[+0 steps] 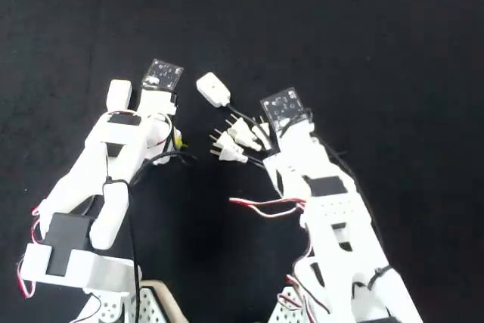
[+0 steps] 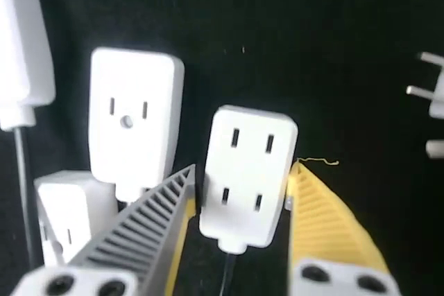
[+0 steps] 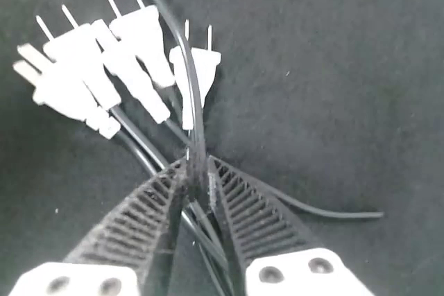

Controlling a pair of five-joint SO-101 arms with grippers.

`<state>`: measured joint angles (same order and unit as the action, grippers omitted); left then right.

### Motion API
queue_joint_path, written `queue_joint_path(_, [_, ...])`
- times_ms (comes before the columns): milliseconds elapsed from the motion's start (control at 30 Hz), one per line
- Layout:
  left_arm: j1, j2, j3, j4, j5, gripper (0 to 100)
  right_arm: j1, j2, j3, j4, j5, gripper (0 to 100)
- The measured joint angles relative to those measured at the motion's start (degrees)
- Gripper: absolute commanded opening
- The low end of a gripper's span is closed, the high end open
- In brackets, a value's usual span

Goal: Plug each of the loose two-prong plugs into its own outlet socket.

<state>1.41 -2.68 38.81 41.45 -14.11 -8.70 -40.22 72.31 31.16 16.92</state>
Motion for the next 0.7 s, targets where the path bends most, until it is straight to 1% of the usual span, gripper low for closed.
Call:
queue_joint_path(67, [0.0, 0.0, 0.0, 1.58, -2.37, 18, 0.0, 0.44, 0.0, 0.0, 0.0, 4.3])
queue_joint_path(167, [1.85, 0.0, 0.62, 2.37, -7.65, 9, 0.79, 0.7, 0.0, 0.09, 0.09, 4.3])
queue_joint_path(200, [2.64, -0.09, 0.88, 2.46, -9.41, 7, 1.76, 0.7, 0.0, 0.09, -0.18, 4.3])
queue_joint_path(433, [6.15, -2.64, 2.81, 6.42, -16.53, 7, 3.96, 0.79, -0.7, 0.09, -2.37, 4.3])
queue_joint_path(567, [11.25, -9.67, 10.2, 6.95, -20.84, 7, 3.96, 0.79, -1.05, 0.09, -2.55, 4.3])
queue_joint_path(700, [15.91, -20.84, 20.13, 7.47, -23.38, 7, 3.96, 0.79, -1.05, 0.09, -2.55, 4.3])
